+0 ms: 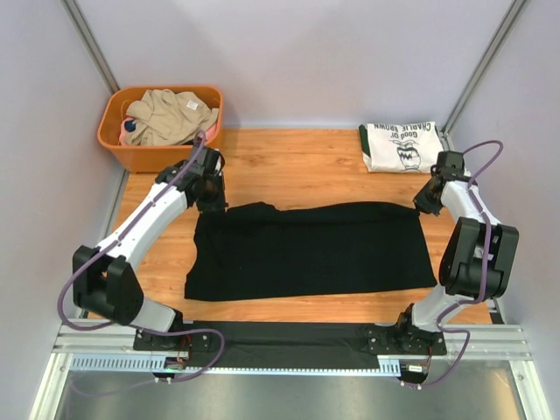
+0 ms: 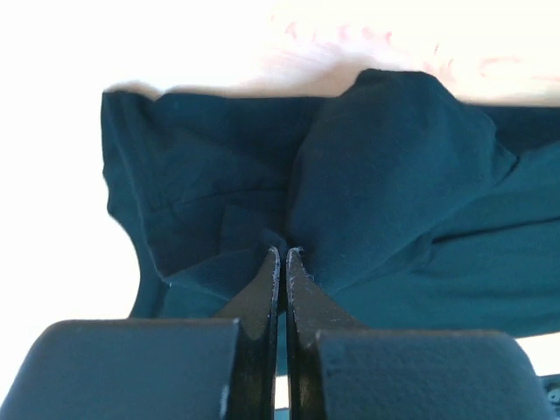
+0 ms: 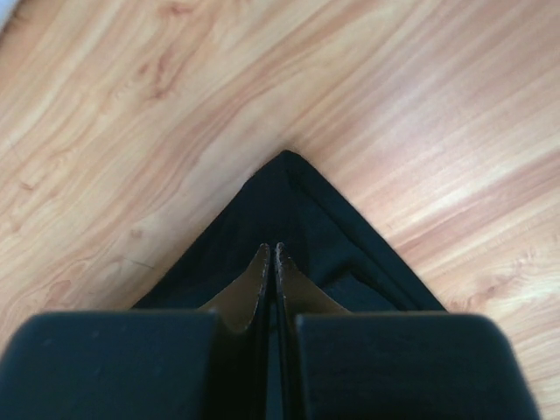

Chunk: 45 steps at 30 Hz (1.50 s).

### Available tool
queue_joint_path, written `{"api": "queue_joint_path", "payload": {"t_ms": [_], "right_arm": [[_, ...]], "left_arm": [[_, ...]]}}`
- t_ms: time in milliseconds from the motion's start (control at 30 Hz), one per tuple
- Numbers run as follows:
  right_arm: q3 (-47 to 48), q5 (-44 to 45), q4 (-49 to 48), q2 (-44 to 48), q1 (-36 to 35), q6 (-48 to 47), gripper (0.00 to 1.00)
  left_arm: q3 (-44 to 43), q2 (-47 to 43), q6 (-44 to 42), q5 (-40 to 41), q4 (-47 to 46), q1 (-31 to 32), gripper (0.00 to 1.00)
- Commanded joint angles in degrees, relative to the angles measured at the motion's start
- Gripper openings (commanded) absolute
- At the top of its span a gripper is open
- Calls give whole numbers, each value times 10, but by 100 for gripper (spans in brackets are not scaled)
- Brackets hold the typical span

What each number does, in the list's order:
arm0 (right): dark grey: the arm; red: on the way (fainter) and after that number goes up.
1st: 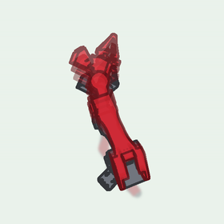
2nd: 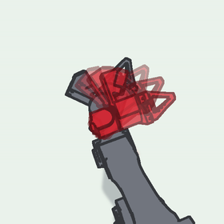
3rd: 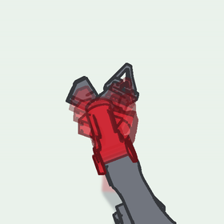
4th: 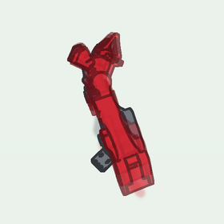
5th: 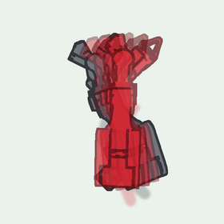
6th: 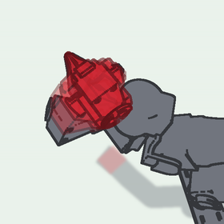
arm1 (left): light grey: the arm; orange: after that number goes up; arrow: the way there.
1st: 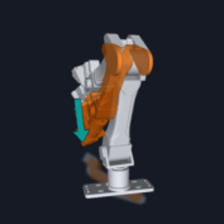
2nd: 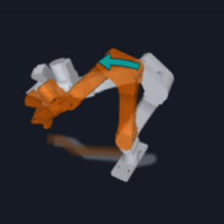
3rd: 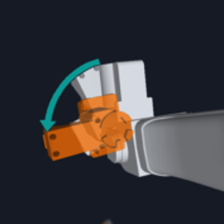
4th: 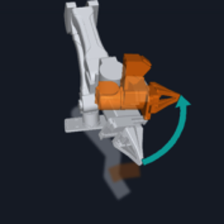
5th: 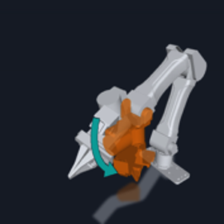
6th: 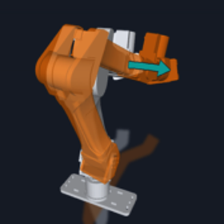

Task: Fold and stack the t-shirts
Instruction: Fold the tshirt

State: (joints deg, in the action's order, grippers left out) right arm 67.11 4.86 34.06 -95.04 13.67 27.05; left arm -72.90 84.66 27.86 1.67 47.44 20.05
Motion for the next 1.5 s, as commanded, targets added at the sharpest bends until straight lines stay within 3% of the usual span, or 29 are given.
{"api": "queue_joint_path", "payload": {"t_ms": [0,233,300,333,367,433,500,733,1067,1267,1467], "right_arm": [[-25,-6,-22,39,2,9,0],[-73,-3,-28,65,26,28,0],[-82,-6,-16,70,35,32,0],[-83,-12,-7,73,44,31,5],[-84,-29,1,79,48,29,19],[-98,-40,4,119,47,36,78],[-93,-61,13,156,30,39,89],[-77,-57,-1,168,-93,37,88],[-147,-71,-59,53,-209,37,80],[-217,-103,-92,49,-266,77,78],[-302,-112,-125,114,-464,217,78]], "left_arm": [[36,-57,19,20,5,15,0],[170,-128,56,26,12,44,0],[201,-167,66,21,12,51,16],[230,-181,77,20,17,52,26],[244,-211,83,18,19,53,44],[269,-238,98,16,31,53,56],[278,-272,107,16,30,53,61],[276,-230,125,47,-30,67,59],[257,-6,138,52,-155,77,55],[170,132,109,91,-169,77,54],[5,275,96,112,-126,76,54]]}}
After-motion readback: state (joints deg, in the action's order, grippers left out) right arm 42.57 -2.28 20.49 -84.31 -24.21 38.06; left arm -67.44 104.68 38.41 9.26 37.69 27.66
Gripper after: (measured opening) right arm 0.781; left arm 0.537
